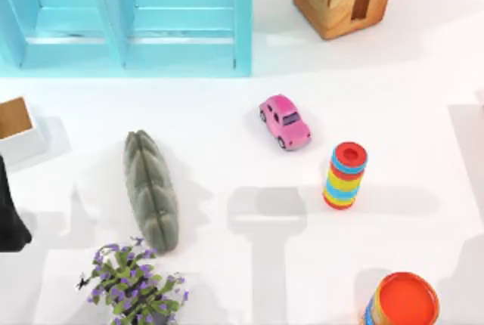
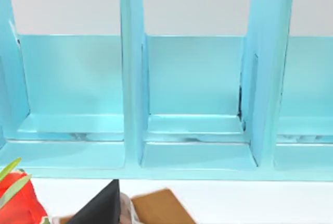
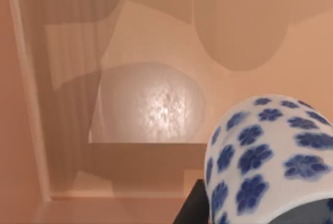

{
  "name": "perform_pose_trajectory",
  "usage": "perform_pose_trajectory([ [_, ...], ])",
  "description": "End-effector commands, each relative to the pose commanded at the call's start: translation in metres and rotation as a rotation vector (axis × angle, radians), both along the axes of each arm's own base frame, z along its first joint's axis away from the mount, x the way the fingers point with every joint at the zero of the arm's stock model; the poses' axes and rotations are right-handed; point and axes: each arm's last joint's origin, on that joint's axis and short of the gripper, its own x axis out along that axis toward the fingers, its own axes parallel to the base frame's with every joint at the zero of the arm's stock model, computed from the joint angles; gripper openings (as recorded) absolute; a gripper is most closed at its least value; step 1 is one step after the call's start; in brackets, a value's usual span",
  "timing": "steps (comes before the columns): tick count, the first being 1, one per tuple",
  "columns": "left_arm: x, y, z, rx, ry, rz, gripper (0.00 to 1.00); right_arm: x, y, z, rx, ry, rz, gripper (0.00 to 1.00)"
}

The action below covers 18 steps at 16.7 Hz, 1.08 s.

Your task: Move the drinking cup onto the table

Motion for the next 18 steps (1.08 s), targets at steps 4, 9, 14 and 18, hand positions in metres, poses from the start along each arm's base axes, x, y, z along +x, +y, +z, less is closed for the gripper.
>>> perform_pose_trajectory([
  [4,0.0,0.0,0.0,0.0,0.0,0.0,1.0,-0.006,0.042,0.04,0.001,0.005,-0.006,0.0],
  [9,0.0,0.0,0.0,0.0,0.0,0.0,1.0,-0.011,0.055,0.053,-0.003,-0.003,-0.007,0.0],
  [14,0.0,0.0,0.0,0.0,0.0,0.0,1.0,0.002,0.064,0.054,-0.001,0.002,-0.02,0.0],
  [18,0.0,0.0,0.0,0.0,0.0,0.0,1.0,0.037,0.107,0.061,-0.006,0.0,-0.024,0.0],
])
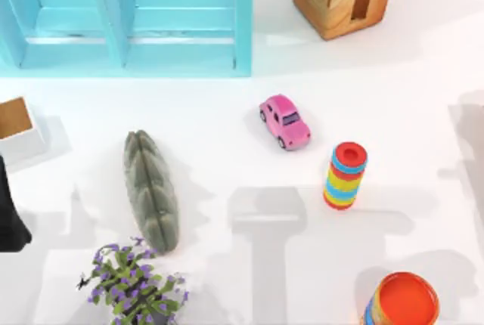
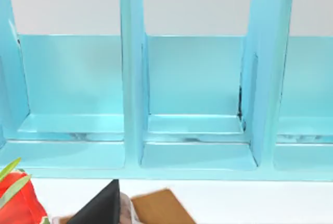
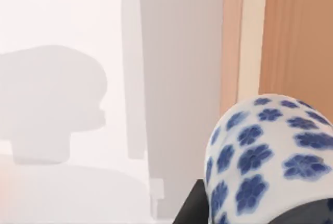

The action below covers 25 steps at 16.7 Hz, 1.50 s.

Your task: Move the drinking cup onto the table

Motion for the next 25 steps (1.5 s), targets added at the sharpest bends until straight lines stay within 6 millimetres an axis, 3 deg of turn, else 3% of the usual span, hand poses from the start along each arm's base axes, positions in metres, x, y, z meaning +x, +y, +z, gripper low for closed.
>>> perform_pose_trajectory([
  [4,0.0,0.0,0.0,0.0,0.0,0.0,1.0,0.032,0.08,0.005,-0.004,-0.004,0.0,0.0],
  [7,0.0,0.0,0.0,0.0,0.0,0.0,1.0,0.037,0.156,0.005,-0.004,-0.008,0.002,0.0],
  [11,0.0,0.0,0.0,0.0,0.0,0.0,1.0,0.016,0.252,0.0,-0.001,-0.009,0.012,0.0],
  [14,0.0,0.0,0.0,0.0,0.0,0.0,1.0,-0.007,0.301,-0.006,0.0,-0.006,0.018,0.0],
  [17,0.0,0.0,0.0,0.0,0.0,0.0,1.0,-0.02,0.323,-0.009,0.001,-0.004,0.019,0.0],
  [22,0.0,0.0,0.0,0.0,0.0,0.0,1.0,-0.02,0.322,-0.01,0.002,-0.004,0.015,0.0],
  [25,0.0,0.0,0.0,0.0,0.0,0.0,1.0,-0.019,0.323,-0.029,0.0,-0.002,0.016,0.0],
])
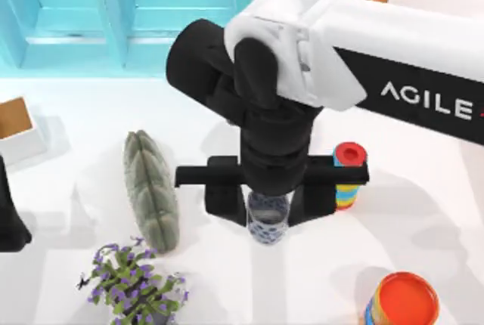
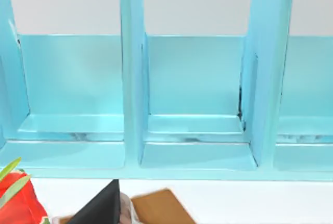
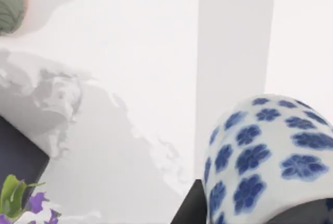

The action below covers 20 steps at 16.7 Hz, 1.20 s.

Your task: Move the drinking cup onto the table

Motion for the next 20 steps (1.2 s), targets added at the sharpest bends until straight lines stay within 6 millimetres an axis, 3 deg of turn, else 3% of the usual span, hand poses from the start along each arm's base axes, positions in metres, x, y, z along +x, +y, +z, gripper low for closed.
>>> perform_pose_trajectory([
  [4,0.0,0.0,0.0,0.0,0.0,0.0,1.0,0.0,0.001,-0.039,0.003,-0.004,0.002,0.0],
  [9,0.0,0.0,0.0,0.0,0.0,0.0,1.0,-0.001,0.0,-0.045,0.001,-0.002,0.003,0.0],
  [20,0.0,0.0,0.0,0.0,0.0,0.0,1.0,-0.001,0.0,-0.045,0.001,-0.002,0.003,0.83],
])
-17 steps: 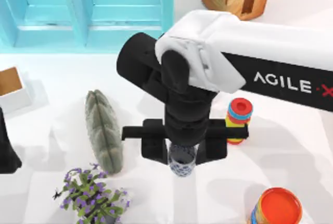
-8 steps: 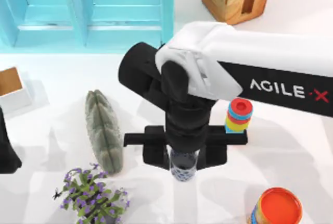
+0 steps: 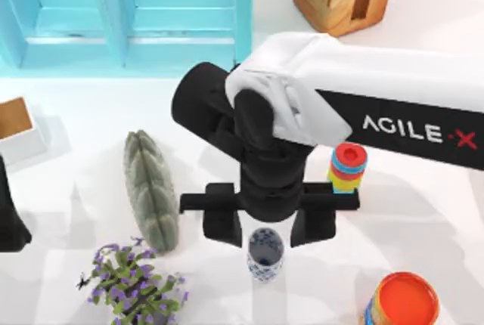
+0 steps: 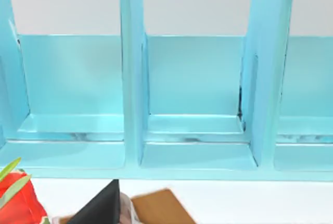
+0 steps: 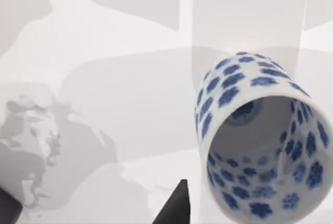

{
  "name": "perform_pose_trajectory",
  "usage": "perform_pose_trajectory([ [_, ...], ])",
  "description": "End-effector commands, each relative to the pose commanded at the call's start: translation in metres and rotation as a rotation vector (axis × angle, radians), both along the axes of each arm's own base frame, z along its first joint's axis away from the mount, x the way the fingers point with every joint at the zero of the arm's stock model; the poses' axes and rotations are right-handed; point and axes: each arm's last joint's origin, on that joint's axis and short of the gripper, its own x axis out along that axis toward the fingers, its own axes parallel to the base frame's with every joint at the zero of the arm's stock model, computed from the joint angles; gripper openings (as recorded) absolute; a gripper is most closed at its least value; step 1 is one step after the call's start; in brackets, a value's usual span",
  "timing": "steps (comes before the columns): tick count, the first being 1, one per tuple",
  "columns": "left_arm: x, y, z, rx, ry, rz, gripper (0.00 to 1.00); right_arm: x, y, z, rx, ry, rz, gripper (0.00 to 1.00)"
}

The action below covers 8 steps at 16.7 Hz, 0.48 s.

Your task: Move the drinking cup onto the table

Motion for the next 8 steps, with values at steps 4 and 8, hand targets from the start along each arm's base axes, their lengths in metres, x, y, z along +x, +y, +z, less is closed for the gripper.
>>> perform_pose_trajectory([
  [4,0.0,0.0,0.0,0.0,0.0,0.0,1.0,0.0,0.0,0.0,0.0,0.0,0.0,1.0],
  [8,0.0,0.0,0.0,0.0,0.0,0.0,1.0,0.0,0.0,0.0,0.0,0.0,0.0,1.0],
])
